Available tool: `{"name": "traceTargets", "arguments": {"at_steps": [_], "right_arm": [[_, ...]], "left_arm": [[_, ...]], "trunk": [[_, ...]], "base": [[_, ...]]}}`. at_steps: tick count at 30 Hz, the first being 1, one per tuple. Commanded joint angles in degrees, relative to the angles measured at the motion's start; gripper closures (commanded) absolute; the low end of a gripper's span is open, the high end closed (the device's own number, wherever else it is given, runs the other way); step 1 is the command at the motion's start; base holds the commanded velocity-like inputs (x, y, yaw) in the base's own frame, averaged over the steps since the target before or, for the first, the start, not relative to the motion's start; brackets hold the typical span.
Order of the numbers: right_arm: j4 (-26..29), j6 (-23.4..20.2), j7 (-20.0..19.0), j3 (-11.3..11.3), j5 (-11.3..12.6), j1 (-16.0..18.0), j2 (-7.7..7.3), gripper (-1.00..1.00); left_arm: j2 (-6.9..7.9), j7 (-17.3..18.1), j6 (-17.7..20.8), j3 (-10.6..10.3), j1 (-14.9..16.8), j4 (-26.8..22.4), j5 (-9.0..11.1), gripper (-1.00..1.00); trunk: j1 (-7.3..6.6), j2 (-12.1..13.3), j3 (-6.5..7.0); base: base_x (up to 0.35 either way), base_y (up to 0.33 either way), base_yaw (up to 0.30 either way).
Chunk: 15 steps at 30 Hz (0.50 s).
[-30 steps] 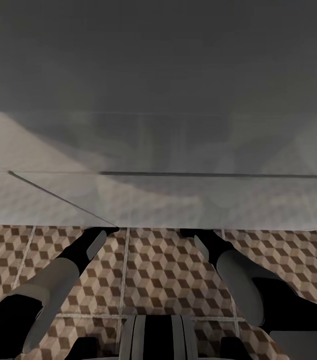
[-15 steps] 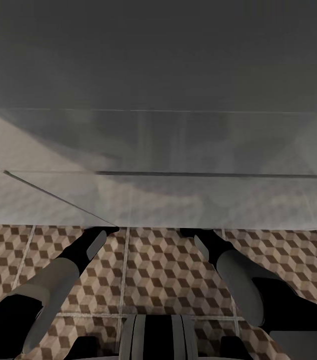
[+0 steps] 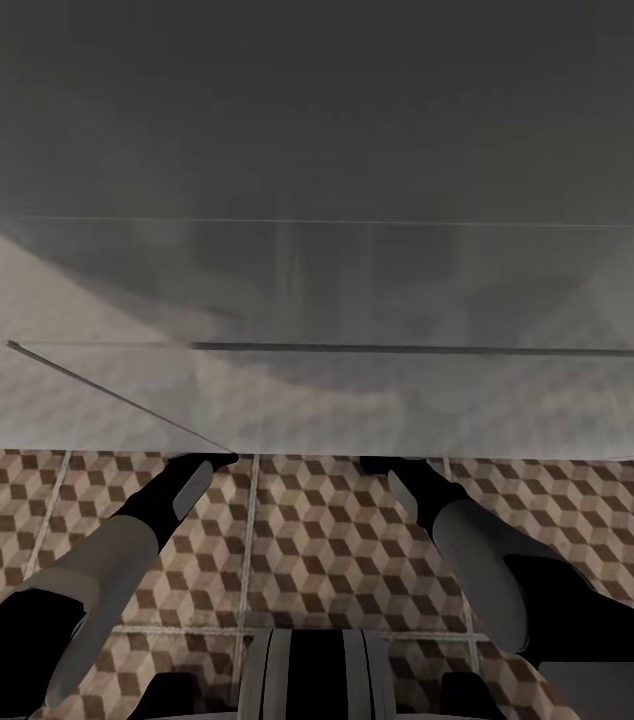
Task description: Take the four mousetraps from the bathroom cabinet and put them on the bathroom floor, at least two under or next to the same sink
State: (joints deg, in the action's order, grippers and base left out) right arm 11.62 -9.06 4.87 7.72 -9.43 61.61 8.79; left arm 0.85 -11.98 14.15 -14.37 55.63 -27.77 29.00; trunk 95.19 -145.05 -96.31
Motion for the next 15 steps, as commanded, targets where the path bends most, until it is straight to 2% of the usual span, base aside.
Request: {"name": "traceTargets", "arguments": {"at_steps": [1, 15], "right_arm": [[0.09, -0.34, 0.05, 0.46, -0.59, 0.00, 0.07, -1.00], [0.07, 0.49, 0.05, 0.46, -0.59, 0.00, 0.09, -1.00]], "left_arm": [[0.10, -0.49, 0.21, -0.36, 0.01, -0.16, 0.53, 1.00], [0.90, -0.44, 0.26, 0.31, 0.01, -1.62, 0.53, 1.00]], "trunk": [[-0.01, -0.01, -0.03], [-0.01, -0.01, -0.03]], "base": [[0.000, 0.000, 0.000], [0.000, 0.000, 0.000]]}}
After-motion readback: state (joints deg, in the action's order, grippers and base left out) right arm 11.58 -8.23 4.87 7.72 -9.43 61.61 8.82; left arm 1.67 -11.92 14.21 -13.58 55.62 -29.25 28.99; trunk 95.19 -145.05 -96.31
